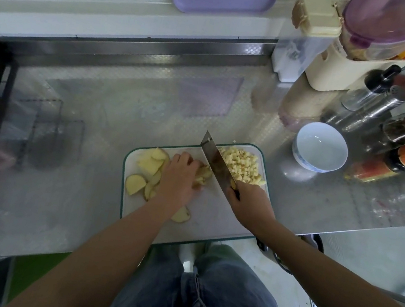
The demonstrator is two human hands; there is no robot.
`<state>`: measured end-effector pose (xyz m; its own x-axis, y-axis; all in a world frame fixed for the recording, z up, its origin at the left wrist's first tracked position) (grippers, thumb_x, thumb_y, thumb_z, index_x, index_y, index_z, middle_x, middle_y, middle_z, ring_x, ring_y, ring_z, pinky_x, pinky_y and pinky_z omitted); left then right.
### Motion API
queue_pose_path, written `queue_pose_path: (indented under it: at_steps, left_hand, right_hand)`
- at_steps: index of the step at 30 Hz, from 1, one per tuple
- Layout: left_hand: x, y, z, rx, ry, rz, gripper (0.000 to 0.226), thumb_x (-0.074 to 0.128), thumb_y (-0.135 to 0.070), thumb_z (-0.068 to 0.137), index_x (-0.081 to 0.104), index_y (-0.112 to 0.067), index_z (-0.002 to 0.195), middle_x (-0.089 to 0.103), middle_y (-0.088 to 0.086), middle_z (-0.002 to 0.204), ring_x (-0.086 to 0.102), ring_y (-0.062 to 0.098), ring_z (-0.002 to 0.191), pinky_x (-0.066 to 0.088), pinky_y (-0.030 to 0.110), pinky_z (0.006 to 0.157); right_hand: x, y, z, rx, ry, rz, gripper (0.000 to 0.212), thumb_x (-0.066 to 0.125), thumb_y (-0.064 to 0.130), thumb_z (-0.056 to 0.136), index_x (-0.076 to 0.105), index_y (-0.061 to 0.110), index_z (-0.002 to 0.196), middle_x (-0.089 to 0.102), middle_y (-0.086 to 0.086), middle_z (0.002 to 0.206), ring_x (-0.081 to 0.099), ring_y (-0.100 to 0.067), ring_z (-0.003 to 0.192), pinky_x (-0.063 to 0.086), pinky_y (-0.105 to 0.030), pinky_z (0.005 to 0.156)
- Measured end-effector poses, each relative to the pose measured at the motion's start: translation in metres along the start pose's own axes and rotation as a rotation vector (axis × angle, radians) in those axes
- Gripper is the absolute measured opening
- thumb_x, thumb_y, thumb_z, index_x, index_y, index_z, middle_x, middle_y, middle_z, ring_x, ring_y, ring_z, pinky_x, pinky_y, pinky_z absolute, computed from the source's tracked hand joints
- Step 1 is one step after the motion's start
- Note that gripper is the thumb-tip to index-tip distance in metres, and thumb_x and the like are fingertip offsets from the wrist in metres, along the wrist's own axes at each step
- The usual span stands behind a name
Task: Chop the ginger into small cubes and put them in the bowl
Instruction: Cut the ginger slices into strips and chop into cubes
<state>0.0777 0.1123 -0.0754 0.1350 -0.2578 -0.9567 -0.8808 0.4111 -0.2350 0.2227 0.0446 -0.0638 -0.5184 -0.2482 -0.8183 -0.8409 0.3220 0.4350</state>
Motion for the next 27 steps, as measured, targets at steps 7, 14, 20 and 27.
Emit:
queue_pose_path:
  at_steps: [7,14,20,27]
  left_hand:
    - [0.0,0.001,-0.006,0.019,-0.022,-0.144,0.053,0.069,-0.032,0.084,0.053,-0.021,0.133,0.048,0.002,0.119,0.042,0.021,0.11,0.038,0.03,0.096]
    - [-0.004,0.007,-0.01,0.002,-0.073,-0.143,0.039,0.067,-0.032,0.086,0.06,-0.016,0.121,0.053,0.004,0.114,0.047,0.021,0.106,0.039,0.03,0.091]
    - [-0.004,0.007,-0.011,-0.022,-0.08,-0.183,0.039,0.066,-0.027,0.087,0.06,-0.018,0.124,0.053,0.001,0.115,0.046,0.018,0.105,0.038,0.027,0.091]
    - [-0.005,0.008,-0.008,-0.069,-0.07,-0.232,0.038,0.072,-0.025,0.082,0.064,-0.016,0.119,0.055,0.0,0.112,0.048,0.018,0.104,0.04,0.027,0.09]
  right_hand:
    - [-0.001,0.0,-0.002,0.022,-0.004,-0.012,0.033,0.042,0.029,0.099,0.048,0.012,0.071,0.052,-0.006,0.065,0.051,-0.023,0.061,0.03,-0.027,0.05]
    - [-0.012,0.019,0.008,-0.023,-0.052,-0.023,0.039,0.041,0.032,0.1,0.04,0.021,0.062,0.046,0.001,0.058,0.044,-0.013,0.053,0.026,-0.026,0.046]
    - [0.002,0.023,0.011,-0.003,-0.011,-0.076,0.04,0.04,0.034,0.101,0.037,0.025,0.061,0.044,0.003,0.057,0.042,-0.01,0.051,0.025,-0.023,0.046]
    - [0.015,0.018,0.009,0.03,0.016,-0.061,0.029,0.04,0.027,0.099,0.047,0.016,0.074,0.047,0.0,0.063,0.051,-0.02,0.06,0.037,-0.027,0.054]
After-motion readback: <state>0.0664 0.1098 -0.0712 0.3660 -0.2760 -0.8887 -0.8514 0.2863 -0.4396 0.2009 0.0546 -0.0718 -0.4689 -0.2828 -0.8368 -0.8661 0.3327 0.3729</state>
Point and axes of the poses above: each hand's wrist, its own z-axis towards the middle knuckle, its own x-axis out of the palm, y = z × x, the point moved 9 cm from there along z, towards the middle knuckle
